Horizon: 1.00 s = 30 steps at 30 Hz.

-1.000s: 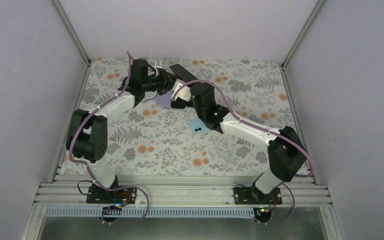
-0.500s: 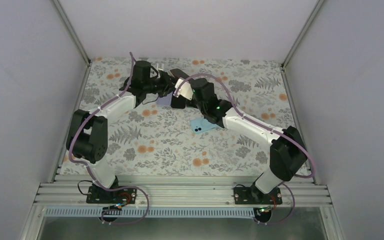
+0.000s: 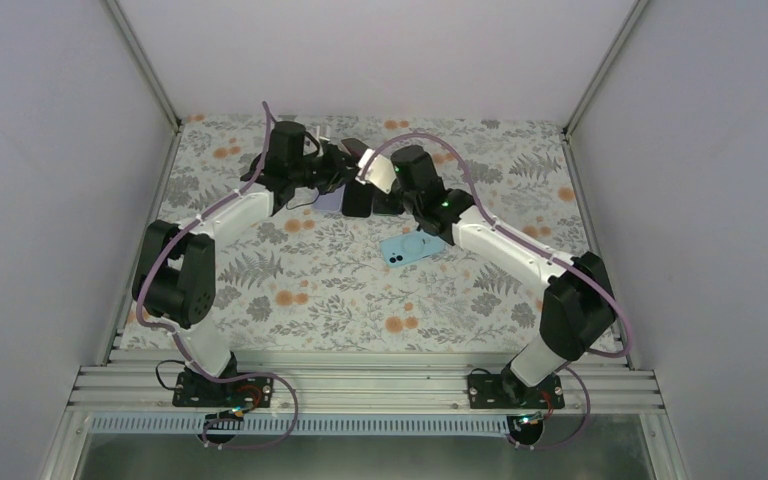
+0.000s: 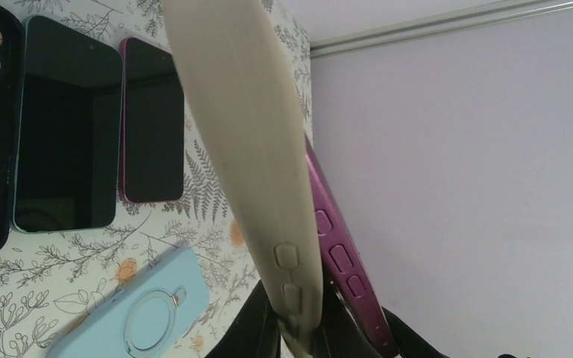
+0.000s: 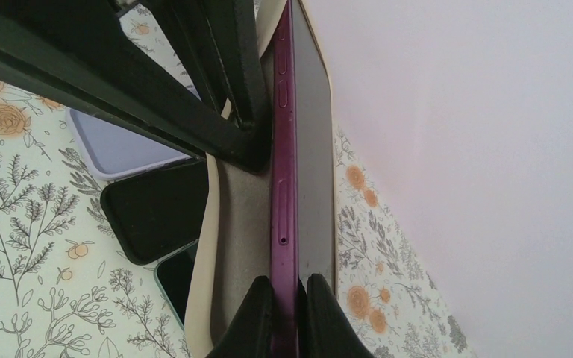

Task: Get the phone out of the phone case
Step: Remove the phone case from the phone.

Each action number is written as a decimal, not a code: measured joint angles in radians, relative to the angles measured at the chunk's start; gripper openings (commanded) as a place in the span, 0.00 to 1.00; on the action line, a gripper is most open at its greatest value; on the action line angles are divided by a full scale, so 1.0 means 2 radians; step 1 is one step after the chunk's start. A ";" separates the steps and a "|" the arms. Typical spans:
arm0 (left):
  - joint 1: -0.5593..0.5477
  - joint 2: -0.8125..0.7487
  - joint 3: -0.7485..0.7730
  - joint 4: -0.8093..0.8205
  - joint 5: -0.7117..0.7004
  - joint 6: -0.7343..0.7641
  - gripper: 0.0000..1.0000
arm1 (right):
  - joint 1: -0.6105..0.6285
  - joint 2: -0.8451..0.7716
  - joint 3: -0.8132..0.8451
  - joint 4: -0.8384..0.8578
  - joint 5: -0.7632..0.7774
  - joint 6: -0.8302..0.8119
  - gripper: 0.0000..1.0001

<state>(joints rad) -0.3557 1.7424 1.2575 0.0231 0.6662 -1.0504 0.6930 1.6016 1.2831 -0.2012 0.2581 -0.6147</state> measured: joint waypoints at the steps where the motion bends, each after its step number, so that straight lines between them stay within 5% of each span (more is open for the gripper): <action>1: -0.001 0.000 0.000 0.000 -0.001 0.002 0.02 | -0.002 0.000 0.001 -0.001 -0.003 0.002 0.04; 30: -0.014 0.000 0.014 0.002 -0.027 0.035 0.02 | -0.067 0.000 0.029 -0.038 -0.132 0.043 0.04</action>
<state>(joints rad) -0.3832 1.7424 1.2854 0.0273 0.6117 -0.9794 0.5598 1.6016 1.3403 -0.2779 -0.0051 -0.5278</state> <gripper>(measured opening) 0.095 0.058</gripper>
